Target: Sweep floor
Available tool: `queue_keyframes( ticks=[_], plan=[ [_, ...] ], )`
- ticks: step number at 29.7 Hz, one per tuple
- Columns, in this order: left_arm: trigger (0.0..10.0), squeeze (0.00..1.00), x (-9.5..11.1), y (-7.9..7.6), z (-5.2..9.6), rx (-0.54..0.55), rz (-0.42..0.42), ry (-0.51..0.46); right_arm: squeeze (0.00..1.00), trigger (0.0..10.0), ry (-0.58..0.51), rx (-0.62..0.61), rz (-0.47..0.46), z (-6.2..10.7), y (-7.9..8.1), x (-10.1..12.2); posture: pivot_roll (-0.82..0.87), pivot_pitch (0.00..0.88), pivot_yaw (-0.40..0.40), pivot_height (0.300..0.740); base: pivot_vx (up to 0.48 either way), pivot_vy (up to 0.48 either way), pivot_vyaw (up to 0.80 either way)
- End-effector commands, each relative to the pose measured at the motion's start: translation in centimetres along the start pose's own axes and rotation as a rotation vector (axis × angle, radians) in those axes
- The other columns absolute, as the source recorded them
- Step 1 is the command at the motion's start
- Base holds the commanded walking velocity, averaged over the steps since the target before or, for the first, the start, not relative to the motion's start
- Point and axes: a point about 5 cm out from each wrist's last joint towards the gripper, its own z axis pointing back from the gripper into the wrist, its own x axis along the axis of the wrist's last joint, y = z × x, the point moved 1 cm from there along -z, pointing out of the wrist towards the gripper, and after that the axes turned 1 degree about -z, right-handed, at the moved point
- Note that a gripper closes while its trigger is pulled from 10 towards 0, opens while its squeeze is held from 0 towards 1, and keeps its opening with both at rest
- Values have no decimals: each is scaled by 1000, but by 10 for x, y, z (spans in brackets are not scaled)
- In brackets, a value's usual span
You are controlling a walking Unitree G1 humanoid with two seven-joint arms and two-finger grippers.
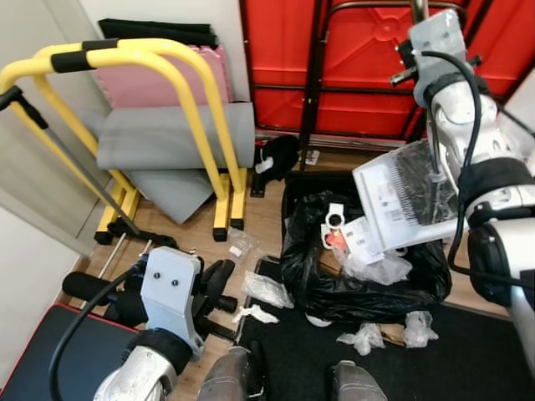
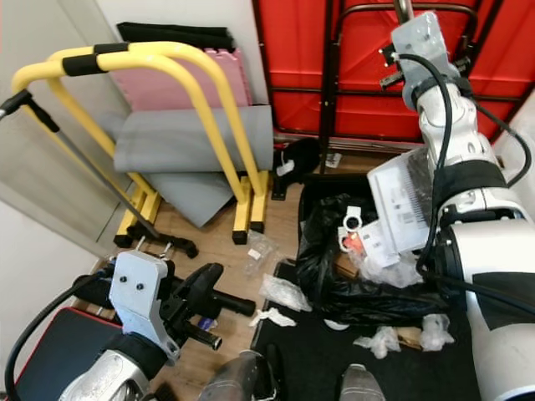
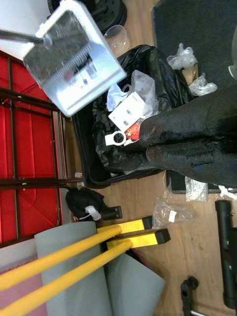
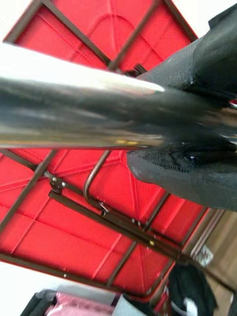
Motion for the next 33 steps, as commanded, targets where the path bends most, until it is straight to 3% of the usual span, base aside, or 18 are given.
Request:
queue_keyframes(
  ticks=[1,2,4,5,7,9,17,21,24,27,30,33],
  plan=[
    [10000,0,-1,0,3,10,-4,22,0,10000,-98,4,83,-6,-3,26,31,280,13,740,0,0,0],
    [10000,0,-1,0,4,11,-4,23,0,10000,-126,43,146,-6,4,31,30,281,13,740,0,0,0],
    [10000,0,-1,0,4,11,-4,23,0,10000,-126,43,146,-6,4,31,30,281,13,740,0,0,0],
    [10000,0,0,0,4,11,-4,24,0,10000,-155,87,223,-6,13,35,30,283,15,740,0,0,0],
    [10000,0,0,0,4,11,-4,24,0,10000,-155,87,223,-6,13,35,30,283,15,740,0,0,0],
    [10000,0,0,1,3,11,-6,27,0,10000,-197,127,297,-6,24,40,30,286,19,740,0,0,0],
    [10000,0,0,1,3,11,-5,29,0,10000,-198,53,258,-8,12,44,29,288,18,740,0,0,0],
    [10000,0,1,2,2,12,-2,29,0,10000,-210,88,268,-7,15,43,24,288,17,740,0,0,0],
    [10000,0,1,2,1,13,1,30,0,10000,-252,163,301,-4,26,45,22,285,16,740,0,0,0],
    [10000,0,1,2,1,13,1,30,0,10000,-252,163,301,-4,26,45,22,285,16,740,0,0,0],
    [10000,0,1,3,-1,15,0,31,0,10000,-332,280,438,2,42,47,21,284,15,740,0,0,0],
    [10000,0,1,4,-1,17,-2,32,0,10000,-364,335,453,6,51,47,21,283,15,740,0,0,0]
  ],
)
